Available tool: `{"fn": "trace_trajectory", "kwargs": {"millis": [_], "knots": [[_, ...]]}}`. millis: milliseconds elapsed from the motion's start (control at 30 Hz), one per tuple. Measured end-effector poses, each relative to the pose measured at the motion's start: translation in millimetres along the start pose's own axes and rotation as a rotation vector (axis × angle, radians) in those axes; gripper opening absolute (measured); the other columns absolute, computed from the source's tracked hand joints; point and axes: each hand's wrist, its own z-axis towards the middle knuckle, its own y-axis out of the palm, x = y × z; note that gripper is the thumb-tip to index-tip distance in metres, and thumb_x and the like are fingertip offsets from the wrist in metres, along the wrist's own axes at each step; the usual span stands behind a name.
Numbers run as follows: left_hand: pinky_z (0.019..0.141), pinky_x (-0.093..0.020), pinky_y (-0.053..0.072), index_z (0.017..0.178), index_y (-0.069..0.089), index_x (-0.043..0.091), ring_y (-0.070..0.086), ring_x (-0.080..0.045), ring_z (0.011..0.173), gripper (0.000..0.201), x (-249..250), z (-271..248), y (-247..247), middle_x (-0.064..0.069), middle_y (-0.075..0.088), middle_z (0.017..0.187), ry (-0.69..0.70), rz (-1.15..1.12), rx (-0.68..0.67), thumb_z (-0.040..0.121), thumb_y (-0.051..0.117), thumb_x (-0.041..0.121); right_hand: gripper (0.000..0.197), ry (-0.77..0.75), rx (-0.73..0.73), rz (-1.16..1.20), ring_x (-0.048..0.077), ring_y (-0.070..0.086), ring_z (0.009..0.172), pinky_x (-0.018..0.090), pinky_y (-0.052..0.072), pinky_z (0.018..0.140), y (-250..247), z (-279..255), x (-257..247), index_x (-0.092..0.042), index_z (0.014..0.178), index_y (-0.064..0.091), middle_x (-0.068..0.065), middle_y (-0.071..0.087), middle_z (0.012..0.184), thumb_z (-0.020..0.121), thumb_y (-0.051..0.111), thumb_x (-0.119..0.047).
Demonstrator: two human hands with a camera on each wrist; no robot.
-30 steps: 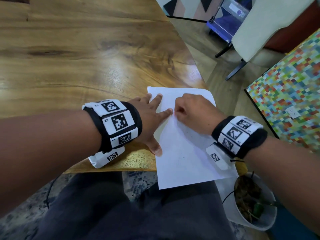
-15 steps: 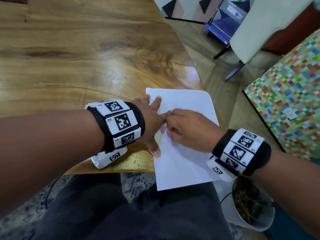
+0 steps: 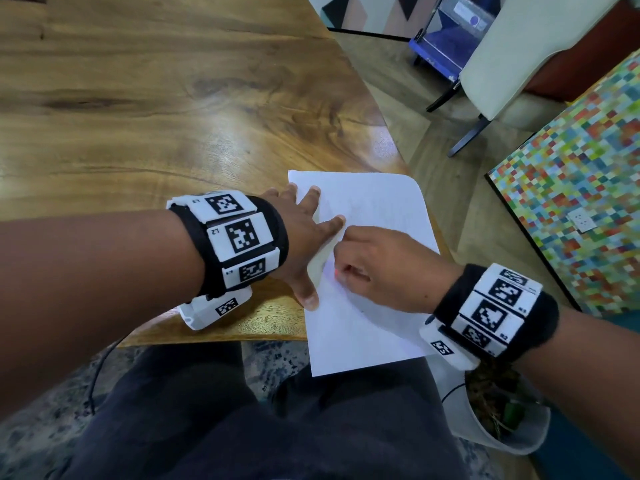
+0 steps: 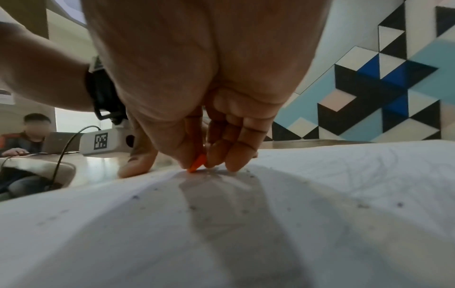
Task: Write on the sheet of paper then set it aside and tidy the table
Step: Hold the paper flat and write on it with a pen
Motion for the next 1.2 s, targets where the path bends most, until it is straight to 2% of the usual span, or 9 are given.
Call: {"fn": "trace_trajectory", "kwargs": {"millis": [67, 167, 267, 333, 500, 700, 933, 1100, 1200], "knots": [[0.123, -0.058, 0.013, 0.158, -0.018, 0.036, -0.004, -0.049, 0.153, 0.142, 1, 1, -1, -0.021, -0.020, 0.166, -0.003, 0.005, -0.002, 0.059, 0.067, 0.089, 0.016, 0.024, -0.007, -0.004, 0.022, 0.053, 0.071, 0.040, 0.047, 0.061, -2, 3, 4, -0.016, 0.075, 0.055, -0.006, 0.047, 0.078, 0.088, 0.051, -0.023], [0.122, -0.060, 0.016, 0.157, -0.018, 0.040, -0.003, -0.049, 0.153, 0.141, 0, 1, -1, -0.020, -0.019, 0.166, -0.005, 0.000, -0.005, 0.057, 0.067, 0.091, 0.010, 0.219, 0.019, -0.034, 0.023, 0.056, 0.080, 0.040, 0.048, 0.073, -9, 16, 33, -0.017, 0.079, 0.055, -0.002, 0.055, 0.084, 0.089, 0.052, -0.021], [0.121, -0.062, 0.019, 0.156, -0.018, 0.045, -0.002, -0.050, 0.152, 0.140, -1, 1, -1, -0.020, -0.019, 0.166, 0.002, -0.009, -0.004, 0.055, 0.067, 0.091, 0.010, 0.375, 0.072, -0.033, 0.022, 0.055, 0.081, 0.043, 0.050, 0.074, -15, 23, 50, -0.018, 0.079, 0.056, -0.001, 0.056, 0.084, 0.088, 0.052, -0.020], [0.121, -0.061, 0.017, 0.156, -0.018, 0.046, -0.003, -0.050, 0.152, 0.140, 0, 2, -2, -0.020, -0.020, 0.166, -0.002, -0.010, -0.006, 0.055, 0.068, 0.091, 0.010, 0.342, 0.064, -0.031, 0.022, 0.055, 0.079, 0.043, 0.050, 0.073, -12, 21, 42, -0.018, 0.078, 0.056, -0.002, 0.055, 0.084, 0.088, 0.053, -0.020], [0.120, -0.062, 0.020, 0.157, -0.017, 0.044, -0.004, -0.052, 0.151, 0.141, 1, 4, -3, -0.022, -0.020, 0.165, -0.002, -0.007, -0.023, 0.055, 0.070, 0.089, 0.011, 0.012, -0.006, 0.039, 0.014, 0.045, 0.070, 0.035, 0.044, 0.060, -1, 2, 1, -0.014, 0.075, 0.058, -0.011, 0.042, 0.082, 0.087, 0.059, -0.016], [0.118, -0.062, 0.027, 0.155, -0.020, 0.046, -0.002, -0.050, 0.152, 0.141, 3, 3, -4, -0.019, -0.022, 0.166, -0.014, 0.007, -0.027, 0.054, 0.068, 0.091, 0.009, 0.312, 0.051, -0.028, 0.023, 0.056, 0.081, 0.045, 0.051, 0.073, -13, 18, 49, -0.022, 0.080, 0.055, -0.002, 0.055, 0.086, 0.088, 0.050, -0.024], [0.118, -0.062, 0.026, 0.154, -0.020, 0.047, -0.003, -0.052, 0.152, 0.143, 5, 7, -6, -0.021, -0.022, 0.165, -0.025, 0.001, -0.047, 0.053, 0.073, 0.088, 0.010, 0.046, -0.019, 0.012, 0.019, 0.053, 0.076, 0.036, 0.046, 0.063, -3, -1, 8, -0.014, 0.079, 0.058, -0.011, 0.043, 0.085, 0.088, 0.057, -0.017], [0.111, -0.062, 0.033, 0.154, -0.020, 0.050, 0.003, -0.054, 0.150, 0.141, 9, 5, -10, -0.023, -0.020, 0.165, -0.023, 0.028, -0.041, 0.055, 0.073, 0.087, 0.010, 0.306, 0.032, -0.064, 0.025, 0.055, 0.078, 0.043, 0.050, 0.070, -10, 11, 44, -0.020, 0.079, 0.052, 0.000, 0.054, 0.084, 0.089, 0.049, -0.021], [0.112, -0.061, 0.033, 0.154, -0.020, 0.050, 0.002, -0.055, 0.150, 0.141, 8, 4, -10, -0.023, -0.020, 0.165, -0.022, 0.026, -0.044, 0.055, 0.073, 0.088, 0.012, 0.269, 0.019, -0.071, 0.021, 0.053, 0.077, 0.042, 0.049, 0.069, -10, 6, 37, -0.022, 0.077, 0.047, -0.002, 0.052, 0.084, 0.090, 0.048, -0.022]]}}
